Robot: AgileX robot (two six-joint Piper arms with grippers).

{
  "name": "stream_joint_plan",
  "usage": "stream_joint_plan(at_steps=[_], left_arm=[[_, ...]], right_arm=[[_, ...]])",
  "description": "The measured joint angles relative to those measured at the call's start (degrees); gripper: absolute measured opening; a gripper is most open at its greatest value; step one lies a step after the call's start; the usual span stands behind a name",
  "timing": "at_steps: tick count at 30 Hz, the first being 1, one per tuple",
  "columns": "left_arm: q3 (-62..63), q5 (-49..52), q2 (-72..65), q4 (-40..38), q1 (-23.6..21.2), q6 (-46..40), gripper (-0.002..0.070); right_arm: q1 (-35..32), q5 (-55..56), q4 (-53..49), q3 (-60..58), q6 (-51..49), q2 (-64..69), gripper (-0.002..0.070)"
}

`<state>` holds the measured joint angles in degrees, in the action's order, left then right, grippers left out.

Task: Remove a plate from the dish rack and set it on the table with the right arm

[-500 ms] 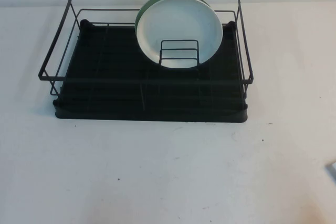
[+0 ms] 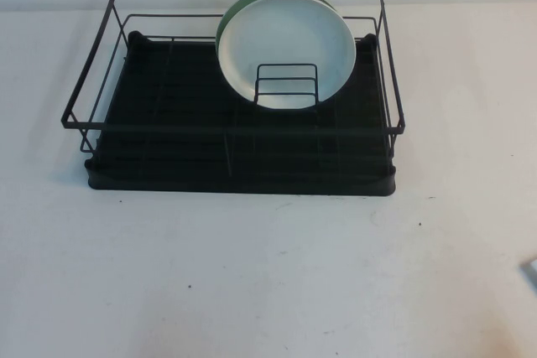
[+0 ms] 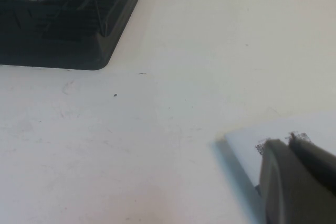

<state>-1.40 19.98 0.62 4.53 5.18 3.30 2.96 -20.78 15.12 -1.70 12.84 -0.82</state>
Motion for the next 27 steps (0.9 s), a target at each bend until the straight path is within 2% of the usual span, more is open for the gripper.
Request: stream_joint_plan(at_steps=[8, 17, 23, 27], left_arm=[[0.0, 0.0, 0.0, 0.0, 0.0, 0.0, -0.0004], [0.0, 0.0, 0.0, 0.0, 0.0, 0.0, -0.0004], [0.0, 0.0, 0.0, 0.0, 0.0, 0.0, -0.0004], [0.0, 0.0, 0.0, 0.0, 0.0, 0.0, -0.0004]], right_arm=[[0.0, 0.0, 0.13, 0.0, 0.0, 0.0, -0.0018], [0.0, 0.11, 5.66, 0.0, 0.0, 0.0, -0.0018], [0.0, 5.25, 18.82, 0.0, 0.0, 0.0, -0.0018], [0.0, 9.85, 35.04, 0.0, 0.0, 0.0, -0.0018]])
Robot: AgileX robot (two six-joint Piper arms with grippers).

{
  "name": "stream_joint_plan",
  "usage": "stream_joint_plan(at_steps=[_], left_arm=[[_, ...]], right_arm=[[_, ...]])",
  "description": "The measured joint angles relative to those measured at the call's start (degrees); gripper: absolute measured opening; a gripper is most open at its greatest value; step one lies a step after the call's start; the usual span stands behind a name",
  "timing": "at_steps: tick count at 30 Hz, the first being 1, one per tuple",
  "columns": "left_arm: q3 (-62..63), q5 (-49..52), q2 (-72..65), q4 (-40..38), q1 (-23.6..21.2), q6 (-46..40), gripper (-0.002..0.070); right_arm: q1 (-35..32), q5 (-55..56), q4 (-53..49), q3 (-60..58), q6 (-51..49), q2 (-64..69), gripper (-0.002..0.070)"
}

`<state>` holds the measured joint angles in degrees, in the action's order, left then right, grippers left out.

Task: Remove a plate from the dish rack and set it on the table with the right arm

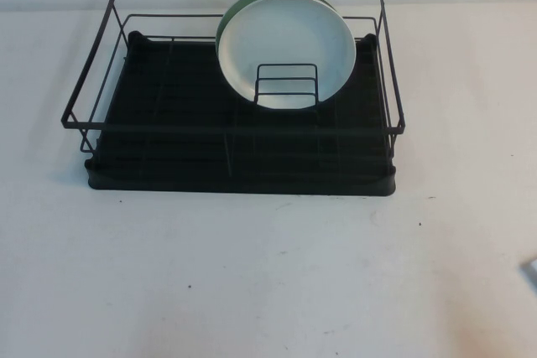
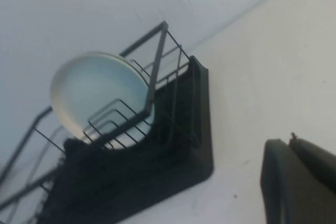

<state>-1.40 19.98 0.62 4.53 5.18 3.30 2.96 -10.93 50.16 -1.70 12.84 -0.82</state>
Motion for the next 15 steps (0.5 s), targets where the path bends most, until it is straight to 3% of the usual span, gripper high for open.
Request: stream_joint_plan(at_steps=[7, 11, 15], left_arm=[[0.0, 0.0, 0.0, 0.0, 0.0, 0.0, -0.0004], [0.0, 0.0, 0.0, 0.0, 0.0, 0.0, -0.0004], [0.0, 0.0, 0.0, 0.0, 0.0, 0.0, -0.0004]], right_arm=[[0.0, 2.38, 11.82, 0.0, 0.0, 0.0, -0.0018], [0.0, -2.16, 11.92, 3.1, 0.1, 2.59, -0.0018], [0.0, -8.54, 7.73, 11.19, 2.12, 14.23, -0.0017]])
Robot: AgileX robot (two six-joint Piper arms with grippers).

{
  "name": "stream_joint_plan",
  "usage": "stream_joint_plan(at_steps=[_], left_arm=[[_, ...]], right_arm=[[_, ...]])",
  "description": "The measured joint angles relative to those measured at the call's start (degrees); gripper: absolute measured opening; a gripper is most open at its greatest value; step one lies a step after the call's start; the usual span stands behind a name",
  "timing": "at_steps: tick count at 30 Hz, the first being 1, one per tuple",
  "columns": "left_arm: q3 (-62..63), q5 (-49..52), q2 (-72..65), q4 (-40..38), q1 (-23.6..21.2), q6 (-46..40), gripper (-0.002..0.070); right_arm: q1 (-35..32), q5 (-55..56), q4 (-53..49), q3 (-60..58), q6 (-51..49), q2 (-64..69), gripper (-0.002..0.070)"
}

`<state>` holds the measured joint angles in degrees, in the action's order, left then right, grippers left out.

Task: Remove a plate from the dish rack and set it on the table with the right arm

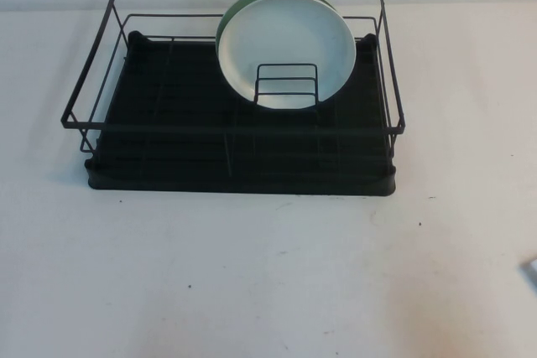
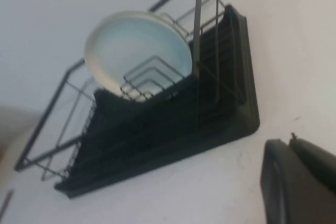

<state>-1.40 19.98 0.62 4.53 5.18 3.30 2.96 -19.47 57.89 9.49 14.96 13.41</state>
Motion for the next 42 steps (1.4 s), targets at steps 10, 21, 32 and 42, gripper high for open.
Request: stream_joint_plan(at_steps=[10, 21, 32, 42], left_arm=[[0.0, 0.0, 0.0, 0.0, 0.0, 0.0, -0.0004], [0.0, 0.0, 0.0, 0.0, 0.0, 0.0, -0.0004], [0.0, 0.0, 0.0, 0.0, 0.0, 0.0, -0.0004], [0.0, 0.0, 0.0, 0.0, 0.0, 0.0, -0.0004]], right_arm=[[0.0, -8.24, -1.99, 26.94, 23.3, 38.44, -0.0017], [8.37, -11.71, -1.58, 61.09, 36.73, 74.09, -0.0017], [10.53, -25.09, -2.67, 91.49, 39.37, 99.0, 0.0118], [11.91, -23.81, -4.73, 97.85, 48.47, 103.06, 0.0333]])
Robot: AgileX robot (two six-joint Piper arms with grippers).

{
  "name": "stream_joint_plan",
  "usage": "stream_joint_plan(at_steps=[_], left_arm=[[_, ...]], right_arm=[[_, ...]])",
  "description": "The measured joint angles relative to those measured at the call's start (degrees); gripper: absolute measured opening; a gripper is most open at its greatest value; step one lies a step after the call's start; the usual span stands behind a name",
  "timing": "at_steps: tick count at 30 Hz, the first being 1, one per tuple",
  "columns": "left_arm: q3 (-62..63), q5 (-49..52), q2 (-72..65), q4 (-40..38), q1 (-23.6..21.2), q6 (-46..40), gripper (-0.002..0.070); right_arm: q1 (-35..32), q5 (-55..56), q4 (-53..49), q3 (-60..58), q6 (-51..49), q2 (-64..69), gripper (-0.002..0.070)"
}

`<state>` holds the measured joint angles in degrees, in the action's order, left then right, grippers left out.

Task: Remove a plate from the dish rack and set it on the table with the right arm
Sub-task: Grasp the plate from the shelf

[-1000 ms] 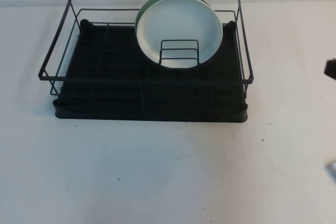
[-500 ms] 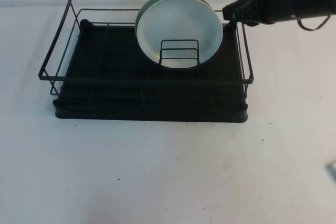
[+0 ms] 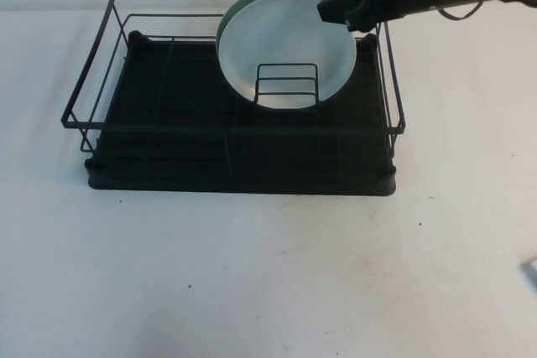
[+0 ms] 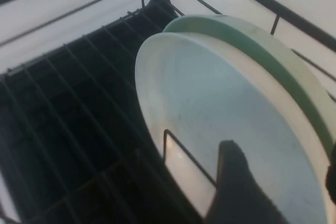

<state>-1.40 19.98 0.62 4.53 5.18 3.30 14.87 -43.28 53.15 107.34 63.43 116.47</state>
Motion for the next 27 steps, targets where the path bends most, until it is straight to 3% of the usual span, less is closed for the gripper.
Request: stream_joint_plan(at_steps=[8, 27], left_arm=[[0.0, 0.0, 0.0, 0.0, 0.0, 0.0, -0.0004], [0.0, 0.0, 0.0, 0.0, 0.0, 0.0, -0.0004]], right_arm=[[2.46, 6.86, -0.23, 0.0, 10.8, 1.12, 0.0338], [2.67, 10.87, -0.12, 0.0, 13.35, 5.34, 0.0339]])
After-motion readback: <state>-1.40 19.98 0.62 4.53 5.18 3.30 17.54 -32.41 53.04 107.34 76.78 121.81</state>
